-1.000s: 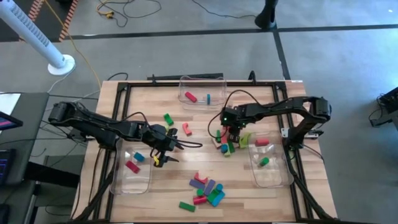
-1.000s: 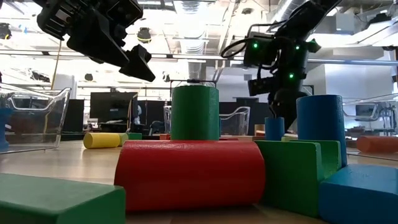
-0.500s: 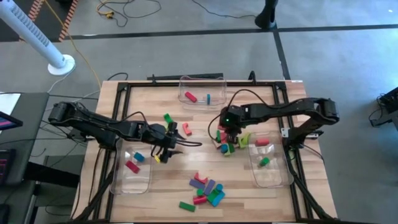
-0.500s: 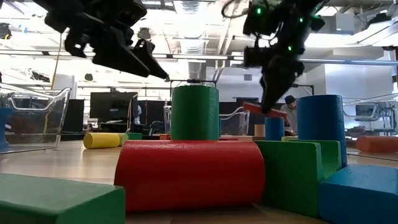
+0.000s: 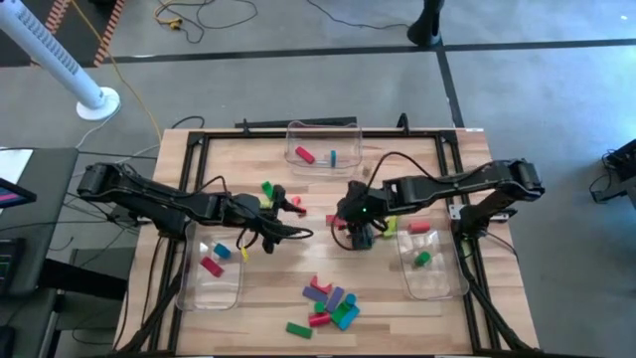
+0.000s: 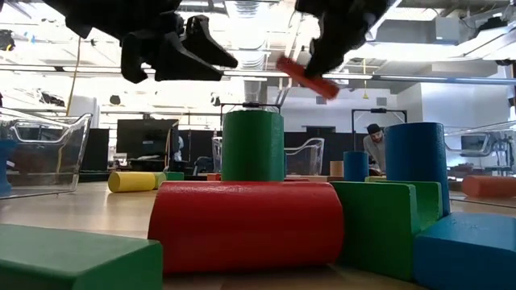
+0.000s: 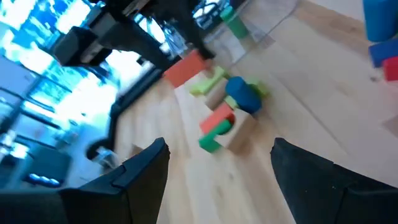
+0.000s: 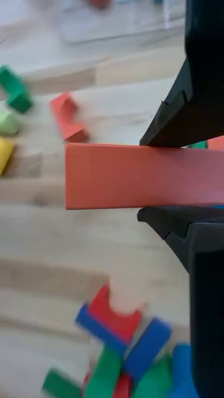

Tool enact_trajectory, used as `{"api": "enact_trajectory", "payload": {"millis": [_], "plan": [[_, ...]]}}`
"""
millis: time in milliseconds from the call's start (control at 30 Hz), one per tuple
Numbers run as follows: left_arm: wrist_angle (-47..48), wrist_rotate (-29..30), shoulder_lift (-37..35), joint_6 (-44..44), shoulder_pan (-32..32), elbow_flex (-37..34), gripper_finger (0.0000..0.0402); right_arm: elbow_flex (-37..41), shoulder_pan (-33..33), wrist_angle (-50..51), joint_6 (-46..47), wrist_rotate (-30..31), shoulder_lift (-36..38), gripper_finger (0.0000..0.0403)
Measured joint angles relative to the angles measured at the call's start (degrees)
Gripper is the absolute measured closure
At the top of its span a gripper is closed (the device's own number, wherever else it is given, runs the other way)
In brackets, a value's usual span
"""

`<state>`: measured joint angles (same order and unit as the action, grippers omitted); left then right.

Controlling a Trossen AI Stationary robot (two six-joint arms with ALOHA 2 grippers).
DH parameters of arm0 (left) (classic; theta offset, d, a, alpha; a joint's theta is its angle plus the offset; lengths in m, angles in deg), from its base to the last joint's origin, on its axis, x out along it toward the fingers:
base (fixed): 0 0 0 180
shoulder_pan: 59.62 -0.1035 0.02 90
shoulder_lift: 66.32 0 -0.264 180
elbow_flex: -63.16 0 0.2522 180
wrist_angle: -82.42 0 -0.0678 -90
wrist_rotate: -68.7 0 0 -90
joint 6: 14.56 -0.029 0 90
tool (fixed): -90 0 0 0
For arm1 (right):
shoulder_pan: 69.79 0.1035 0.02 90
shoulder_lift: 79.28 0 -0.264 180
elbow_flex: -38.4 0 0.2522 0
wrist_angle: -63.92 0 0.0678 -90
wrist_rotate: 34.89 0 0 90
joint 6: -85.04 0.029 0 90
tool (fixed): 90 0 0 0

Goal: Sort blocks by size
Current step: Put the orange rectangular block into the top transparent bin

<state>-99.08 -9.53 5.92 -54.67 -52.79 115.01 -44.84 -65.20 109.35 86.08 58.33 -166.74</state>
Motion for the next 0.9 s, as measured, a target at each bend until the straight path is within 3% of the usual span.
{"api": "enact_trajectory", "payload": {"millis": [533, 900], "plan": [[-3.09, -1.05, 0.01, -11.43, 0.96, 4.51, 0.0132, -0.75, 1.13, -13.72, -1.92, -6.66, -2.29, 0.025], [1.38, -1.38, 0.01, -11.43, 1.84, 4.61, 0.0132, -5.22, 0.89, -12.58, -4.28, -8.43, -7.13, 0.0249]]}}
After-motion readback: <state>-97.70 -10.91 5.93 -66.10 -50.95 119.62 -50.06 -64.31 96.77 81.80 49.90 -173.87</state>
